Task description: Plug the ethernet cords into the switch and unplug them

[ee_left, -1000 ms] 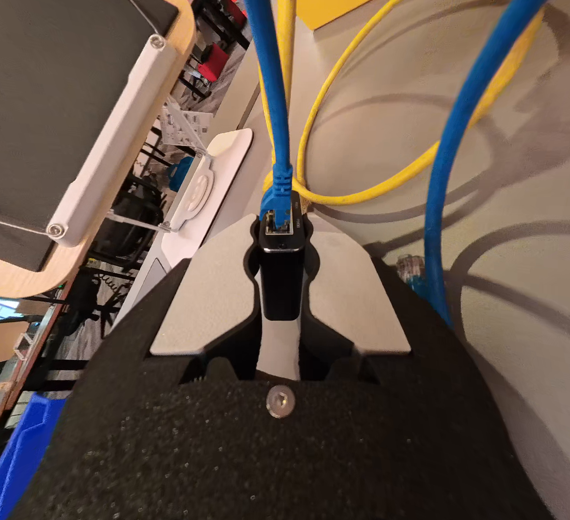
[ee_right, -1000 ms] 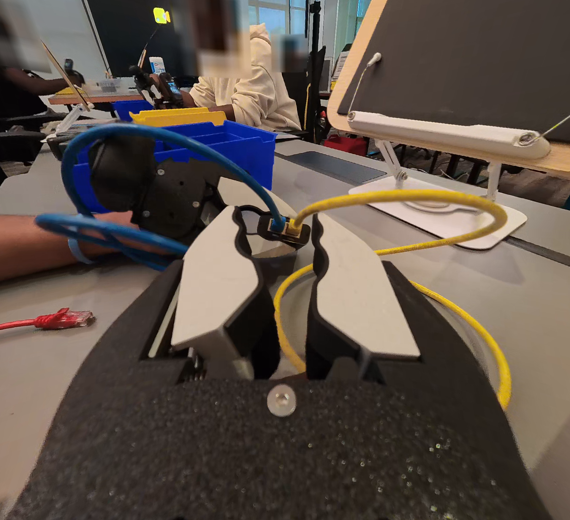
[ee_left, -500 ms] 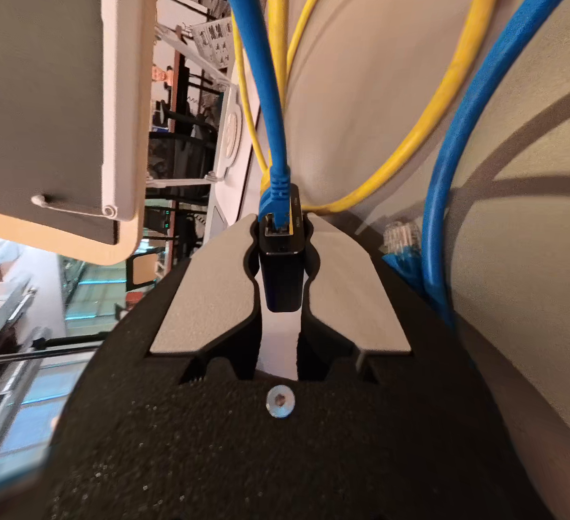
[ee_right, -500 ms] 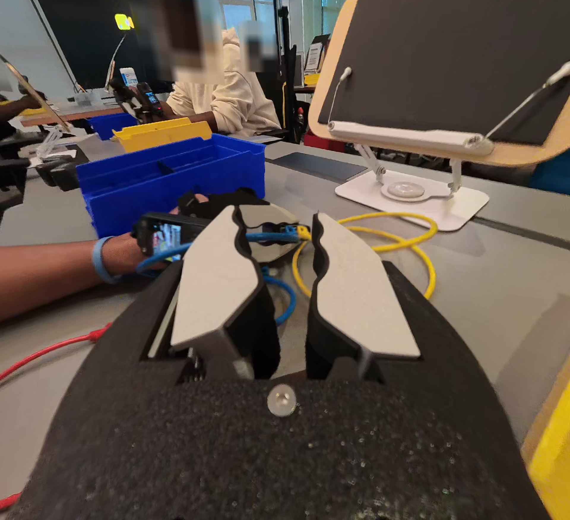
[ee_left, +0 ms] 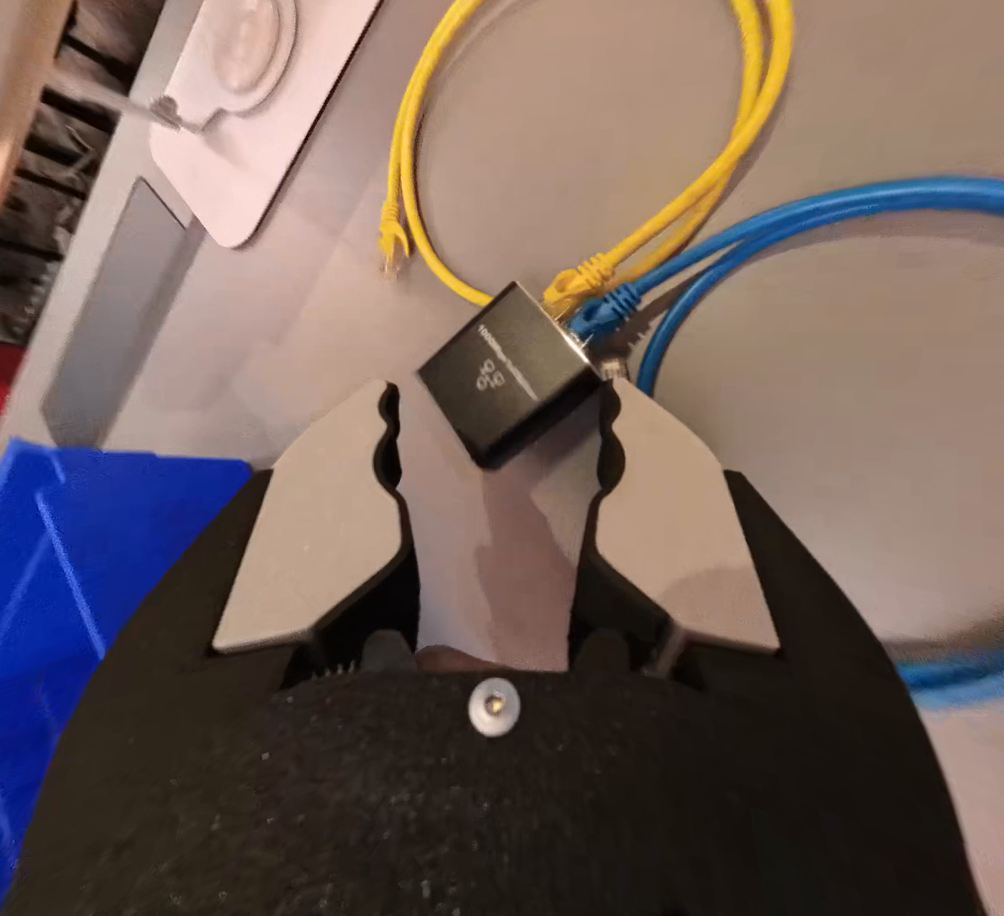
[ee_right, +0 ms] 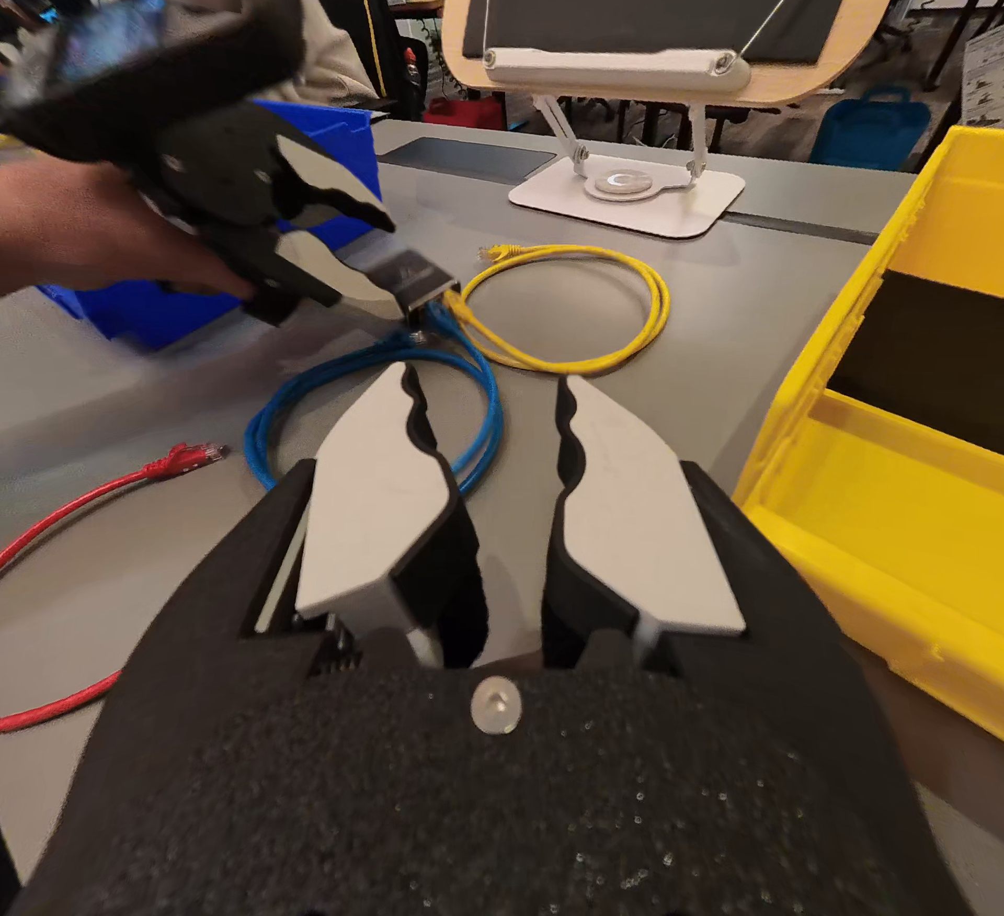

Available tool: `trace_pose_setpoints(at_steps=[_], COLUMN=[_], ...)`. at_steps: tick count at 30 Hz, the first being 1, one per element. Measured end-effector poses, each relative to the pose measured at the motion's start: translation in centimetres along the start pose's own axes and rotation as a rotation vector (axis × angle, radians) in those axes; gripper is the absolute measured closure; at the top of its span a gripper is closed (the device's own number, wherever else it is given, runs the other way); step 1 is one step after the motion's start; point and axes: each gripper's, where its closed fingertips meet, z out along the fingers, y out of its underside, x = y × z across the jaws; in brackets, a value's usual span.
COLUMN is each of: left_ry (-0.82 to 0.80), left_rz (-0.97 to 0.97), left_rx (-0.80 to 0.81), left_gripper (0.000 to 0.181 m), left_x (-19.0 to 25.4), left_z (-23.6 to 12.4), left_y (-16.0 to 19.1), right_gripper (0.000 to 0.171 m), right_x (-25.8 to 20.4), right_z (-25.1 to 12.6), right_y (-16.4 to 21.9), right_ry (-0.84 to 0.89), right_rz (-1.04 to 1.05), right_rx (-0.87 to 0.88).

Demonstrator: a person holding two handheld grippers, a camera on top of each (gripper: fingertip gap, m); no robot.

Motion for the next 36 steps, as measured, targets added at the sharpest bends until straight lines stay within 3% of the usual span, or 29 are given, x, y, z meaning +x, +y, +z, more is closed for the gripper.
trace_pose_setpoints(at_steps=[6,9,17,22,33,36], left_ry=[0.148,0.225,0.547,0.693,0.849,0.904], left_rz=[-0.309,-0.375,-0.321,-0.252,-0.202,-0.198], left_rx=[0.359,0.495,0.651,0.74,0.804,0.805], left_gripper=[0.126,0.13,0.133,0.152,0.17,0.171], left_x=[3.9,7.1,14.4,15.9,16.9,17.1], left_z=[-9.2,-11.6,-14.6,-16.7,-18.6,-18.9], left_y=[0.9,2.5,-0.7,-0.8,-0.5,-0.3], right_gripper=[0.128,0.124,0.121,0.126,0.136,0.152], right_x=[-1.1,-1.9,-9.8,-12.3,-14.8,-15.6], right_z=[-0.7,-0.5,0.2,-0.3,-1.8,-2.5], right_y=[-0.1,0.9,2.0,1.8,1.9,2.0], right_ry=[-0.027,-0.083,-0.393,-0.5,-0.674,-0.722], right_rz=[-0.082,-0.119,-0.101,-0.085,-0.109,-0.139], right_rx=[0.007,-0.047,-0.12,-0.104,-0.087,-0.08])
